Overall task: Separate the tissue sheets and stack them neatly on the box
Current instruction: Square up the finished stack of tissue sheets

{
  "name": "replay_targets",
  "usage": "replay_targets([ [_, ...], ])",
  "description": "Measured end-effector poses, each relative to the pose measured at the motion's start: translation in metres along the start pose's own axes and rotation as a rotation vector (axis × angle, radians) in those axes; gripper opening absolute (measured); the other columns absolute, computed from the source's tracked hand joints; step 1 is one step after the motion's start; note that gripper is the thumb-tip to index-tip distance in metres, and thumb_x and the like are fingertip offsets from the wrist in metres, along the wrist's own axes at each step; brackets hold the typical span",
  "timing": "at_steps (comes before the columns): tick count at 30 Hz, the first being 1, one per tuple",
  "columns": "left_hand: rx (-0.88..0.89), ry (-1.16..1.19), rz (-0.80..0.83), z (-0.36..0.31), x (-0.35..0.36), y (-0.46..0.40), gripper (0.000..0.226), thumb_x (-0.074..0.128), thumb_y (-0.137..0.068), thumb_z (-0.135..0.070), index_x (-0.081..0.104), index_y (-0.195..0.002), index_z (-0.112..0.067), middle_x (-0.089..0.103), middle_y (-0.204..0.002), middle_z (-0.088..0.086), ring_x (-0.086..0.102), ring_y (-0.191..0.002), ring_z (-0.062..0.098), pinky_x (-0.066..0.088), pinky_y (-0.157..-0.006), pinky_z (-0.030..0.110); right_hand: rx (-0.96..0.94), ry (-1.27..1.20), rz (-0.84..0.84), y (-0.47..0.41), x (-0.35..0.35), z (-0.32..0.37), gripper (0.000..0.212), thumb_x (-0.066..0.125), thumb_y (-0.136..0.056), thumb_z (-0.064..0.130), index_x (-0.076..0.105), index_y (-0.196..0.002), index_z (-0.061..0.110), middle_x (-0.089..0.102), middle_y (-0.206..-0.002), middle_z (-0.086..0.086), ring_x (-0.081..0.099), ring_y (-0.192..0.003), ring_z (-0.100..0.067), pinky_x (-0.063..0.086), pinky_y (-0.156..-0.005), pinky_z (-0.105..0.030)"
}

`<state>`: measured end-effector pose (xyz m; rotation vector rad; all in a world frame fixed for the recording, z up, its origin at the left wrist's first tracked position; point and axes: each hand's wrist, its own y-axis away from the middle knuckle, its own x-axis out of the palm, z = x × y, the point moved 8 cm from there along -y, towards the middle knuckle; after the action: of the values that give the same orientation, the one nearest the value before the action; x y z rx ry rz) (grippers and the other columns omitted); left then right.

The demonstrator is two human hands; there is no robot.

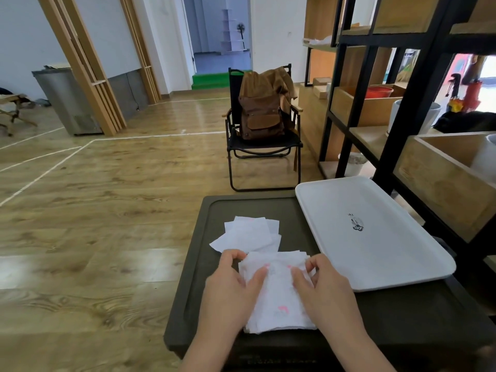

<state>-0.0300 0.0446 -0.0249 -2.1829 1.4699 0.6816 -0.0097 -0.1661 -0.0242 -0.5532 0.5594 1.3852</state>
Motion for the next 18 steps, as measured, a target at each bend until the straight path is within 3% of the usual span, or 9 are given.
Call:
replay_targets([
  [3,-0.061,-0.001,-0.112,0.016,-0.026,-0.036,0.029,0.065,-0.081,-0.058,0.06,-0.101,-0.037,0.061,-0.065,-0.012,0.059,-0.064,0.0,0.04,-0.054,0.019,-0.011,0.023,-0.008,0.0,0.0,0.001,0.022,0.054,-0.09,0.05,0.04,-0.082,0.034,0.056,-0.066,0.009,0.055,-0.058,-0.008,0.036,-0.047,-0.016],
  [5,-0.108,-0.101,-0.154,0.028,-0.036,-0.062,0.034,0.059,-0.09,-0.052,0.064,-0.109,-0.024,0.064,-0.079,-0.011,0.06,-0.074,0.004,0.046,-0.062,0.027,-0.014,0.027,-0.005,0.0,0.001,0.001,0.022,0.054,-0.091,0.049,0.04,-0.082,0.034,0.056,-0.066,0.008,0.055,-0.058,-0.009,0.037,-0.048,-0.016],
  [7,-0.135,-0.241,-0.103,0.035,-0.033,-0.084,0.034,0.057,-0.094,-0.043,0.062,-0.115,-0.018,0.066,-0.095,-0.006,0.062,-0.088,0.015,0.049,-0.072,0.031,-0.016,0.024,-0.007,0.001,0.001,0.002,0.023,0.054,-0.091,0.049,0.04,-0.081,0.034,0.056,-0.065,0.008,0.054,-0.057,-0.008,0.035,-0.047,-0.015],
  [9,-0.138,-0.343,-0.04,0.037,-0.026,-0.099,0.028,0.06,-0.094,-0.036,0.061,-0.114,-0.017,0.066,-0.103,-0.001,0.061,-0.094,0.02,0.045,-0.071,0.031,-0.008,0.029,-0.005,0.0,0.002,0.002,0.023,0.054,-0.091,0.05,0.04,-0.082,0.034,0.056,-0.065,0.01,0.053,-0.055,-0.006,0.032,-0.045,-0.012],
  [13,-0.134,-0.398,0.023,0.032,-0.02,-0.112,0.011,0.063,-0.091,-0.029,0.061,-0.085,-0.02,0.065,-0.092,-0.002,0.058,-0.082,0.018,0.041,-0.063,0.029,-0.003,0.042,0.0,-0.001,0.003,0.001,0.023,0.053,-0.092,0.051,0.04,-0.083,0.034,0.056,-0.068,0.011,0.056,-0.059,-0.008,0.036,-0.048,-0.014],
  [18,0.018,-0.265,-0.037,0.009,-0.029,-0.11,0.012,0.062,-0.093,-0.023,0.06,-0.082,-0.02,0.061,-0.083,-0.003,0.056,-0.075,0.015,0.034,-0.055,0.024,-0.028,0.052,0.005,-0.003,-0.002,0.003,0.023,0.055,-0.09,0.051,0.04,-0.083,0.034,0.055,-0.067,0.01,0.055,-0.058,-0.008,0.037,-0.049,-0.018],
])
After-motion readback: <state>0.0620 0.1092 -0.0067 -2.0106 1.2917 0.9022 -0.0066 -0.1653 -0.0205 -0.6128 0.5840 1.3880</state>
